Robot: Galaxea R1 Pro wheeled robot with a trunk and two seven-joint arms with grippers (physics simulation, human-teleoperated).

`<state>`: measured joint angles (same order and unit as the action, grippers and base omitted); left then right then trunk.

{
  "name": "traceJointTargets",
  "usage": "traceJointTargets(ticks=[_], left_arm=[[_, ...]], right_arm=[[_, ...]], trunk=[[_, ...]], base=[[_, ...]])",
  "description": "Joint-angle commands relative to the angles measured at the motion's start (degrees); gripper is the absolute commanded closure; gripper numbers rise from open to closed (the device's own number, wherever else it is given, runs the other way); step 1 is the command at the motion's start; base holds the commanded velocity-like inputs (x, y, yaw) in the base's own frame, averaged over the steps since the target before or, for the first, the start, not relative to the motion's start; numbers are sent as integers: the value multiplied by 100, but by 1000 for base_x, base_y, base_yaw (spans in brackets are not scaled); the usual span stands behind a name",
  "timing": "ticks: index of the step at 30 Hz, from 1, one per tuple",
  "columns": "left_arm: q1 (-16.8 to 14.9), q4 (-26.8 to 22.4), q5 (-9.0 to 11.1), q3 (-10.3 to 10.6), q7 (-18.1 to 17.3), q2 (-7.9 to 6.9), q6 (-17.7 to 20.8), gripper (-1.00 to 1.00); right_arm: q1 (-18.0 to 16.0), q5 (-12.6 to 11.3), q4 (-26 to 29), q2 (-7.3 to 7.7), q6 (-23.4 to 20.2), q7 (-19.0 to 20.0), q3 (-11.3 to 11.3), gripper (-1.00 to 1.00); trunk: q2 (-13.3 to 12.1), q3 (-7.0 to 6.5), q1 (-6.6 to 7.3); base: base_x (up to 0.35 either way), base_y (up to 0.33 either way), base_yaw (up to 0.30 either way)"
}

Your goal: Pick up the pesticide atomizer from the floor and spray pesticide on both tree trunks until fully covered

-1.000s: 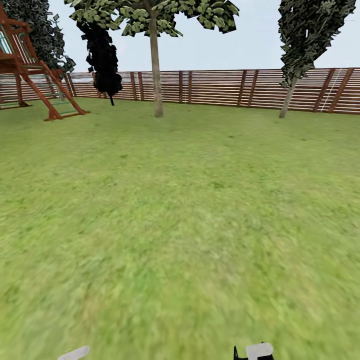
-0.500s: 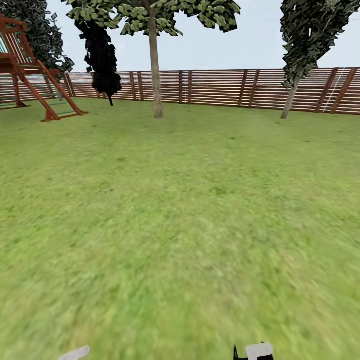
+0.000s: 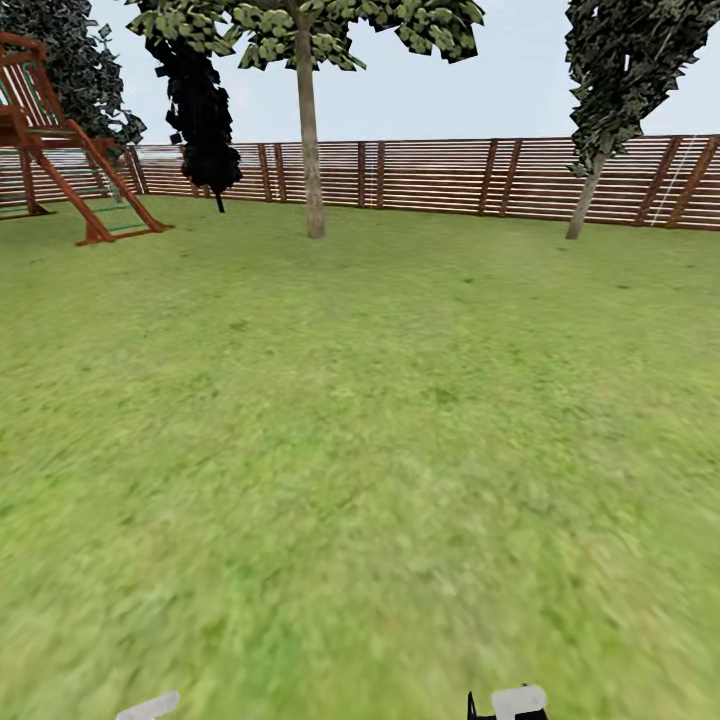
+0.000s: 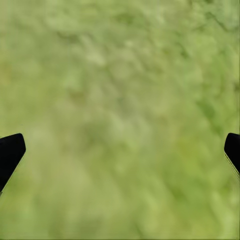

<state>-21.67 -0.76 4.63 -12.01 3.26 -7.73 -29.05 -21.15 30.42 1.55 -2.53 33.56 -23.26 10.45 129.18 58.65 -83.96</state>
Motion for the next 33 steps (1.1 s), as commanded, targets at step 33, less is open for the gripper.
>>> traceJointTargets(ticks=[33], left_arm=[[-4,5,47,23,-1,0,-13,100]], right_arm=[[-3,61,-3,-1,10,-30,40,-100]], trunk=[[2,5,-3]], base=[[342,0,0]])
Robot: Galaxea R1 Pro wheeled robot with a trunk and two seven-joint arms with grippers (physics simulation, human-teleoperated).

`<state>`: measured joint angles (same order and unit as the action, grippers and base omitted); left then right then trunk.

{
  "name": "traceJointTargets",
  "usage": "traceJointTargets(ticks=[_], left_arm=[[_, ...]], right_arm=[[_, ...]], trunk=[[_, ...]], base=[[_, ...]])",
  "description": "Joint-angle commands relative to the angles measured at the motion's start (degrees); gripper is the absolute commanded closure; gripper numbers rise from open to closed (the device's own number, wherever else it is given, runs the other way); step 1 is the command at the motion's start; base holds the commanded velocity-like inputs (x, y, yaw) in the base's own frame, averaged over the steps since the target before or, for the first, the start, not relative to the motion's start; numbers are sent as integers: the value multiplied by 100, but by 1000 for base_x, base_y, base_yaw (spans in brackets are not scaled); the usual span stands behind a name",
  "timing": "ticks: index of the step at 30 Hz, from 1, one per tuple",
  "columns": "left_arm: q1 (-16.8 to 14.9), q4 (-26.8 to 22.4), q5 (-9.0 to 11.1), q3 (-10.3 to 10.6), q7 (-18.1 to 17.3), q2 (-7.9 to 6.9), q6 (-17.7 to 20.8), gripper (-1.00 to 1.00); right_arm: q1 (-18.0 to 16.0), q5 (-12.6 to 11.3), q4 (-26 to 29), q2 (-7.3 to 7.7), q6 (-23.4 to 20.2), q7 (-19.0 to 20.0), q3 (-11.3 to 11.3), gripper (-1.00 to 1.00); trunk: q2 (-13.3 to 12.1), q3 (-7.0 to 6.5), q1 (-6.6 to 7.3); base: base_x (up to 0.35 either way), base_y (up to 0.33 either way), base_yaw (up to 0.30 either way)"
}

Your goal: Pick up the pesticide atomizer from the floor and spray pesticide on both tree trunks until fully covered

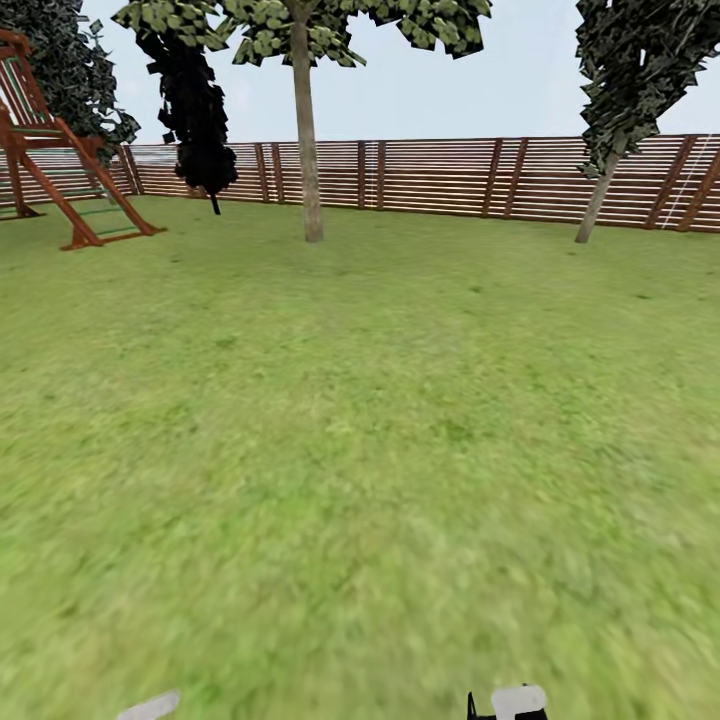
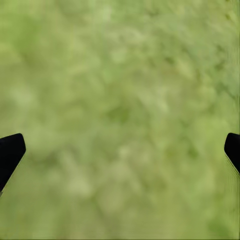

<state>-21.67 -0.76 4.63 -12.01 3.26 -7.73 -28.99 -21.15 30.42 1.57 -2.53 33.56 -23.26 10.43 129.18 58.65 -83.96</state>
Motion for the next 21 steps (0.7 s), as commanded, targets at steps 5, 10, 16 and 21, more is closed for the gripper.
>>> traceJointTargets(ticks=[5,10,16,21], left_arm=[[-4,5,47,23,-1,0,-20,100],[-4,5,47,23,-1,0,-27,100],[-4,5,47,23,-1,0,-28,100],[-4,5,47,23,-1,0,-20,100]], right_arm=[[-3,61,-7,-1,10,-30,40,-100],[-3,61,-8,-1,10,-30,42,-100],[-3,61,-8,-1,10,-30,42,-100],[-3,61,-8,-1,10,-30,39,-100]], trunk=[[2,5,-3],[2,5,-3],[2,5,-3],[2,5,-3]], base=[[342,0,0],[342,0,0],[342,0,0],[342,0,0]])
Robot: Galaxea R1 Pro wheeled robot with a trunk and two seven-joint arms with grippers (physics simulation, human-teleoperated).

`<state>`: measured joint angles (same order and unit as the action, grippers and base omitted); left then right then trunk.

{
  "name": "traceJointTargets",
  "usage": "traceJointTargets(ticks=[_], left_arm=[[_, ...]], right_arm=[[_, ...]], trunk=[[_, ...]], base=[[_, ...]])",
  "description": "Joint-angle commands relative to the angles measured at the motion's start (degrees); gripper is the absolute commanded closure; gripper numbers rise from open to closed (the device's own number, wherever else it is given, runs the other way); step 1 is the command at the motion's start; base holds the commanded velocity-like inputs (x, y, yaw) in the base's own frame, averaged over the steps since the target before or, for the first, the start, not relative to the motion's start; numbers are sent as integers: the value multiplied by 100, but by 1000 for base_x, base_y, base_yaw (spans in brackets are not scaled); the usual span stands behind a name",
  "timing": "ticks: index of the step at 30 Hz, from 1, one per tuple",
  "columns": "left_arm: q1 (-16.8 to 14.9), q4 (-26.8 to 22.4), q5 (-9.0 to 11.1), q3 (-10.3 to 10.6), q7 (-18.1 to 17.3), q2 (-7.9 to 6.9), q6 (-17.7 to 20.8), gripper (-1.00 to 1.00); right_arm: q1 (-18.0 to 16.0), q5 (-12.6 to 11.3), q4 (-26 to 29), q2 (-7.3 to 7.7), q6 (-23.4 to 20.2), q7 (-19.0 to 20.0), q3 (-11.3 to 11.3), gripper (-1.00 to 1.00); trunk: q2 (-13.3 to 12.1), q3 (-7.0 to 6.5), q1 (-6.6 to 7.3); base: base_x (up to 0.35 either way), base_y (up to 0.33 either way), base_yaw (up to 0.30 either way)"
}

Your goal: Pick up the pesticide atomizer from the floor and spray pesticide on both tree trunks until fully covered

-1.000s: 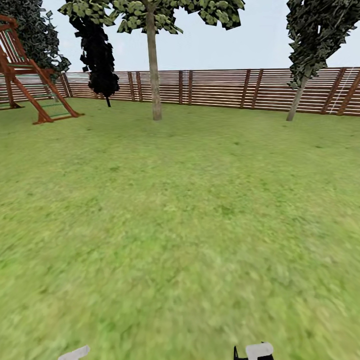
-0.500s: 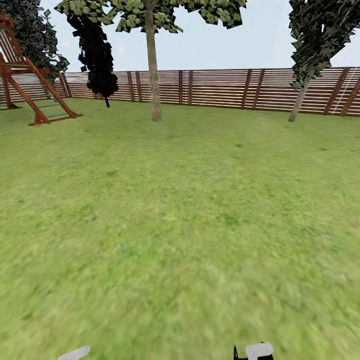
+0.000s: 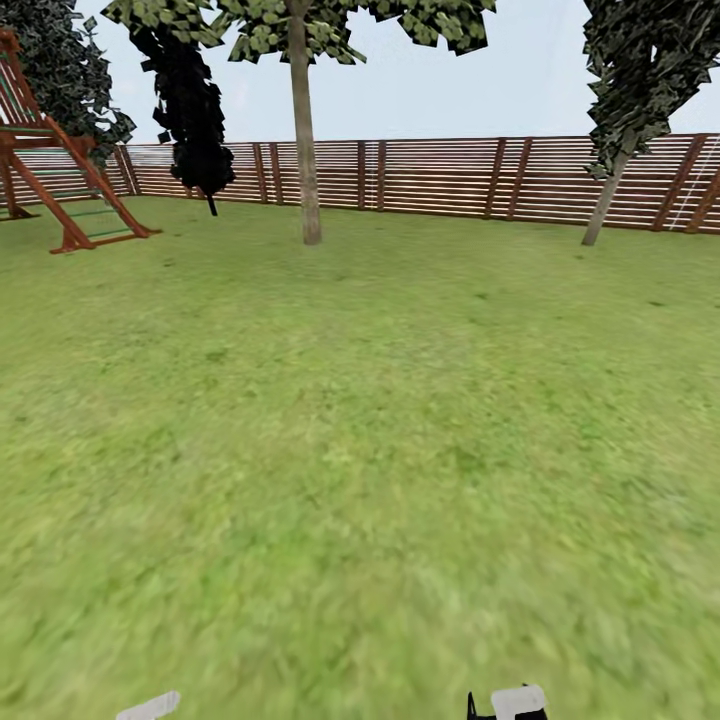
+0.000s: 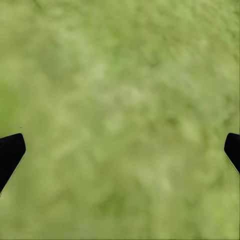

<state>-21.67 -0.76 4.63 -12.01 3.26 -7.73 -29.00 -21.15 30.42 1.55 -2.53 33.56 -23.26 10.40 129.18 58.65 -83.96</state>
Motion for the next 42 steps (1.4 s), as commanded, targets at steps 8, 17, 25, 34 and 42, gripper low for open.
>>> traceJointTargets(ticks=[8,17,25,34,42], left_arm=[[-4,5,47,23,1,0,-18,100],[-4,5,47,15,-1,-30,-19,100],[-4,5,55,14,-1,-27,-17,100],[-4,5,55,23,0,-9,-19,100],[-4,5,53,23,0,-8,-18,100]], right_arm=[[-3,61,-5,-1,10,-30,46,-100],[-3,61,-5,-1,10,-30,48,-100],[-3,61,-5,-1,10,-30,46,-100],[-3,61,-3,-1,10,-30,48,-100],[-3,61,-5,-1,10,-30,47,-100]], trunk=[[2,5,-3],[2,5,-3],[2,5,-3],[2,5,-3],[2,5,-3]], base=[[342,0,0],[342,0,0],[342,0,0],[342,0,0],[342,0,0]])
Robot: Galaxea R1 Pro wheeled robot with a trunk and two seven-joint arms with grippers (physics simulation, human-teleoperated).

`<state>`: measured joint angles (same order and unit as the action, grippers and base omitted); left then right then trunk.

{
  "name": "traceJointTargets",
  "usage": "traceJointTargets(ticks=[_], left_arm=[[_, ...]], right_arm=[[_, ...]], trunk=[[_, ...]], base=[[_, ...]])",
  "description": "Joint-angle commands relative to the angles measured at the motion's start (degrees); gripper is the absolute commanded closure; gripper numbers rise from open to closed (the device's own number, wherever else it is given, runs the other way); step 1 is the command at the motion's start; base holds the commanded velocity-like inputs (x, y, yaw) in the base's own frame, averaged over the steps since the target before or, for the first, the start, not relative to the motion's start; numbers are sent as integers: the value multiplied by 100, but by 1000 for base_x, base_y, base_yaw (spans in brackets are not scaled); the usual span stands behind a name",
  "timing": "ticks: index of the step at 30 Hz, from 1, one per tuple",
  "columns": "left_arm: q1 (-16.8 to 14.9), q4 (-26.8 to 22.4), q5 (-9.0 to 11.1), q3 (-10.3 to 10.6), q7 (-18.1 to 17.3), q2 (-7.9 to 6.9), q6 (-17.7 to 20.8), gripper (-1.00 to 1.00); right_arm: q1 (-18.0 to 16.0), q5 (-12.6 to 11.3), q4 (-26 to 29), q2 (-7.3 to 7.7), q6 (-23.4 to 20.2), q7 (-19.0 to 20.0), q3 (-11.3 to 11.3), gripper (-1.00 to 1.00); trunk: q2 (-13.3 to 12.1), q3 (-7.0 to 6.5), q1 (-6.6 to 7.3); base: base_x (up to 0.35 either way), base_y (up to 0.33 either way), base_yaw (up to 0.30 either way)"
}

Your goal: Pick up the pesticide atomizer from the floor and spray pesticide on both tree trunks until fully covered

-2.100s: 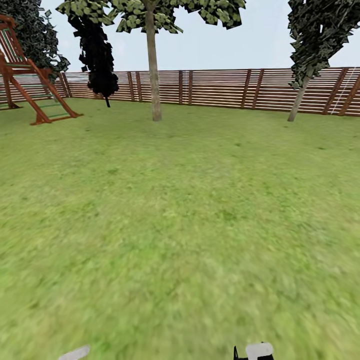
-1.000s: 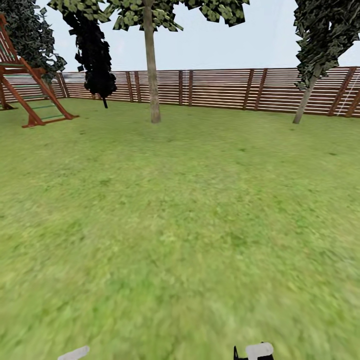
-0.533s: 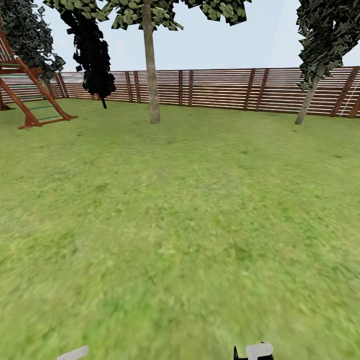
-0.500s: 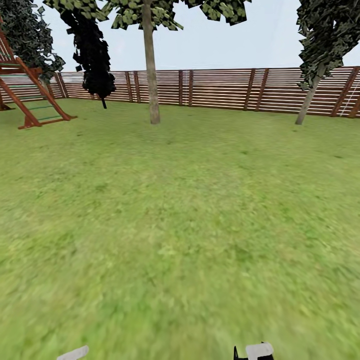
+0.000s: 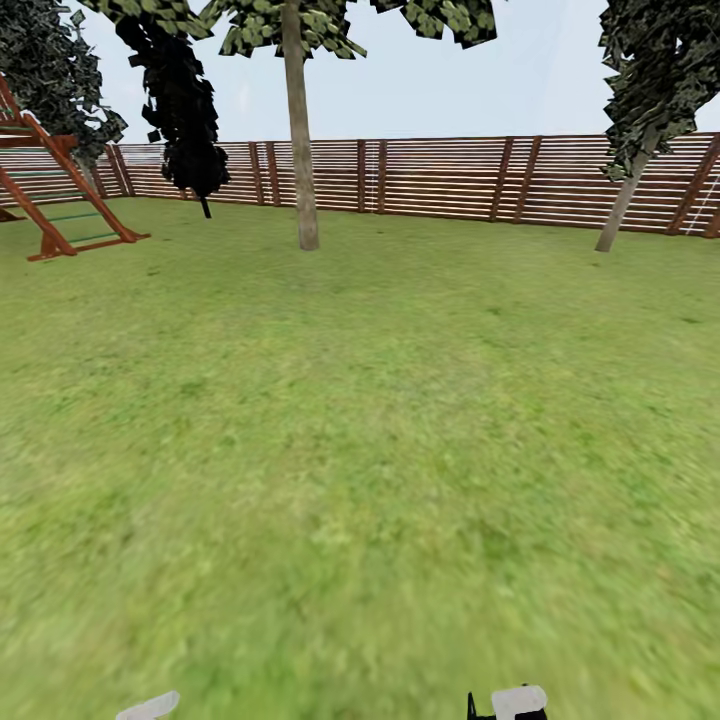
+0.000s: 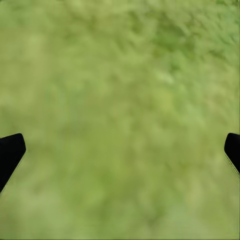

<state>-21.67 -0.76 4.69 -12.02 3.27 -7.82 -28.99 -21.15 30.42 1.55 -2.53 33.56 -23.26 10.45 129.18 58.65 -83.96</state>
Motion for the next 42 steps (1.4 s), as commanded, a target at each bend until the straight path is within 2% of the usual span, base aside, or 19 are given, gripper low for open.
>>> traceJointTargets(ticks=[1,32,42], left_arm=[[-4,5,48,24,-1,0,-19,100],[-4,5,41,24,3,8,-19,100],[-4,5,41,24,2,8,-19,100]], right_arm=[[-3,61,-5,-1,9,-30,42,-100],[-3,95,63,-10,28,-21,19,-100],[-3,96,57,-10,28,-21,18,-100]], trunk=[[2,5,-3],[2,5,-3],[2,5,-3]], base=[[342,0,0],[342,0,1],[342,0,210]])
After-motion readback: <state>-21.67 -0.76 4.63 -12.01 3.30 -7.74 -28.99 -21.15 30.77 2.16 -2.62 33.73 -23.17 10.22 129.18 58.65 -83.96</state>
